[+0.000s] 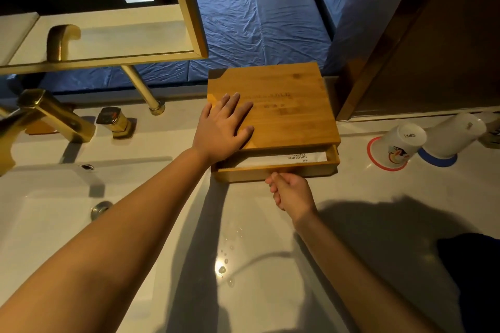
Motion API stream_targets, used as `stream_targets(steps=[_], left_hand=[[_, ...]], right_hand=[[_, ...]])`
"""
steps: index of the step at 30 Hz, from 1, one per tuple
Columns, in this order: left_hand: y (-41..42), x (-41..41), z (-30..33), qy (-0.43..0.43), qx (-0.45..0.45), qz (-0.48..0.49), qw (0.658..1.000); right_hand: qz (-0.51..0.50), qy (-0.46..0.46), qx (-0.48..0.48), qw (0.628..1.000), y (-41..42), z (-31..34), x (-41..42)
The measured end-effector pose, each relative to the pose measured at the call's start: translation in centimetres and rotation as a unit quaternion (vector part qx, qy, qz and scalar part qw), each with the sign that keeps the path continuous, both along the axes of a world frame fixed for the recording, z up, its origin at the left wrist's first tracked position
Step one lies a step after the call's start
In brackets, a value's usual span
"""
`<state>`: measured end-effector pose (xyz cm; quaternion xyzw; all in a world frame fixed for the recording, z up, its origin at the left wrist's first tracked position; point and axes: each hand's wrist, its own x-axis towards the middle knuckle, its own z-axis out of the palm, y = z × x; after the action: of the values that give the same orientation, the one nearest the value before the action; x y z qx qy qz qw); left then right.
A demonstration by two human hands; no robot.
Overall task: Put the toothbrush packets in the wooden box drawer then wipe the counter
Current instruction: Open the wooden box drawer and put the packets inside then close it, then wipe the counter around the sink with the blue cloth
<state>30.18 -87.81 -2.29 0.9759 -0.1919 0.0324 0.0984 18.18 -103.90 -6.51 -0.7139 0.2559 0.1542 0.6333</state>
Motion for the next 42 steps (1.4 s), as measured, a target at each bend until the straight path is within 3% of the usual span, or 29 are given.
stream_targets(steps=[14,20,23,25,27,31,34,39,42], left_hand=[[0.0,0.0,-0.1,0.009,-0.001,-0.008,1.000],[-0.2,-0.2,0.6,0.030,0.013,-0.014,0.999],[-0.2,0.1,1.3,0.088,0.050,-0.014,0.995],[-0.5,0.2,2.3,0.109,0.075,-0.011,0.991],[-1.3,-0.7,3.6,0.074,0.064,-0.010,0.995],[-3.3,-7.4,4.9,-0.014,-0.076,0.011,0.997],[-5.5,-14.7,3.5,0.002,-0.142,0.036,0.989],[-10.8,-24.6,-0.6,0.054,-0.151,0.049,0.986],[-14.2,-28.9,-2.4,0.076,-0.135,0.055,0.986]], right_hand=[[0.042,-0.046,0.005,0.998,-0.2,-0.9,3.7],[0.037,-0.033,-0.069,0.996,-0.3,0.8,3.0],[0.046,-0.026,-0.144,0.988,-1.2,2.0,1.6],[0.070,-0.022,-0.199,0.977,-1.9,2.7,0.1],[0.090,-0.027,-0.243,0.965,-2.9,3.4,-1.7],[0.137,-0.070,-0.327,0.933,-5.3,5.0,-5.9],[0.172,-0.133,-0.405,0.888,-8.2,5.3,-9.7],[0.207,-0.190,-0.489,0.825,-15.3,4.8,-15.2],[0.207,-0.190,-0.508,0.814,-20.1,4.5,-17.9]])
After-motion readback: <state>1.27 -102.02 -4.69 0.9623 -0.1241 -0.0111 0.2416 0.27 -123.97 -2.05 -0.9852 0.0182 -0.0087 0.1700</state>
